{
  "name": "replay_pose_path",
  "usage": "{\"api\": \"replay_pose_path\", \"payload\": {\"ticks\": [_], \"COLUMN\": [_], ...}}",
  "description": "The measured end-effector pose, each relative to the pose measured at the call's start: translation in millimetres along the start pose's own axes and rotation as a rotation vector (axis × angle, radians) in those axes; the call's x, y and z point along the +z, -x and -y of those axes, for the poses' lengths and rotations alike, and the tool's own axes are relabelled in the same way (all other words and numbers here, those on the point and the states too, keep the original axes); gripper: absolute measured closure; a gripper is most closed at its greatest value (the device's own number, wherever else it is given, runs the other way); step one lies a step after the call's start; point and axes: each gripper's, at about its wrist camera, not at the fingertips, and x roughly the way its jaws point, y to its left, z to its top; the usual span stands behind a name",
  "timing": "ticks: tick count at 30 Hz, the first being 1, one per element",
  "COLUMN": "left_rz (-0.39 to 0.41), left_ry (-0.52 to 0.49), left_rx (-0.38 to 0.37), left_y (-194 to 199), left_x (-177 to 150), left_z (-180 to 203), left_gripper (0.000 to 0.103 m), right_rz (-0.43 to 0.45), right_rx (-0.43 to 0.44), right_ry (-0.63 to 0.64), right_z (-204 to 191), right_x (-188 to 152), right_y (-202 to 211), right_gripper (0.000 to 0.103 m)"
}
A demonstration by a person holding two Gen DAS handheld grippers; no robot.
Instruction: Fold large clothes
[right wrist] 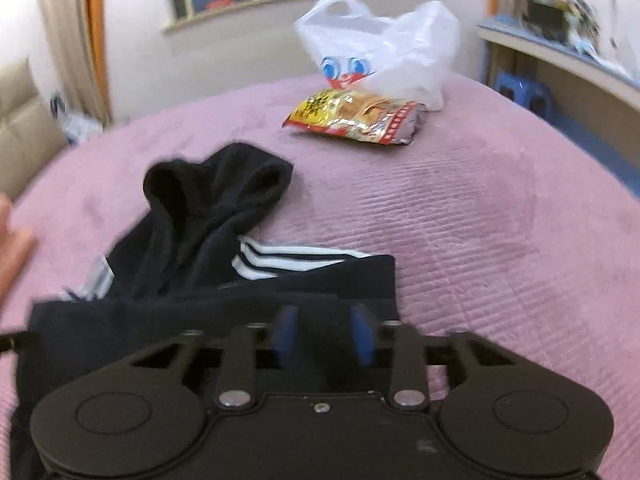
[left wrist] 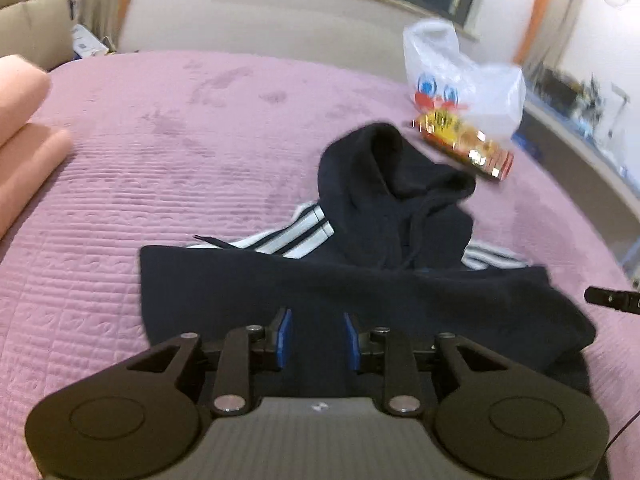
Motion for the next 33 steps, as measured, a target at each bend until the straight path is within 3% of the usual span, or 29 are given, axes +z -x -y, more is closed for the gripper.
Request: {"api": "replay_pose_path", "payload": {"ticks": [4,5,7,9,12,15,16,17,18,21,25,27,29,33], "left_rz": [-0.168,-0.148,-0.138,-0.100,0.021,0.091,0.099,0.106,0.108,0.056,-0.032,-0.070,-0.083,0.014], "left_ry": [0.052,0.057,0.030,-0.032,-0.114,-0.217,-0.252,-0.301,-0.348,-0.428,-0.478,-0.471,-0.453,-0.369], "left_rx": [0.042,0.031,0.034,0.030,-0.042,-0.068,-0.067,-0.055,-0.038,-0.028,0.022,0.021,0.029,0.038], "left_y": [-55,-56,-47,-31,-5,-13,-23,-38,-55,-107,-168,-188,-203,-192], "left_x": [-18,-23,-20,-11,18,72,88,105,122,157,181,187,189,195], "left_z": [-13,-16,-13,-4,9,30,36,44,51,66,70,71,70,49], "left_gripper": [0.074,0.074,0.076,0.076,0.071,0.064,0.063,0.063,0.063,0.061,0.061,0.064,0.092,0.096], "right_rz": [-0.192,-0.175,-0.195,-0.194,-0.088,0.015,0.036,0.046,0.052,0.069,0.016,-0.020,-0.042,-0.110], "right_rx": [-0.009,0.004,0.034,0.091,0.162,0.229,0.247,0.255,0.261,0.283,0.294,0.281,0.268,0.298], "right_ry": [-0.054,-0.076,-0.065,-0.064,-0.018,0.011,0.014,0.016,0.015,0.005,-0.103,-0.165,-0.224,-0.337], "right_z": [8,13,17,22,20,13,10,6,3,-4,0,5,11,15], "right_x": [-25,-26,-20,-11,7,36,47,57,65,87,106,114,122,133], "right_y": [-57,-58,-56,-46,-21,-10,-13,-19,-29,-65,-117,-144,-166,-207], "right_gripper": [0.093,0.100,0.099,0.091,0.087,0.083,0.069,0.062,0.056,0.056,0.055,0.055,0.052,0.052]}}
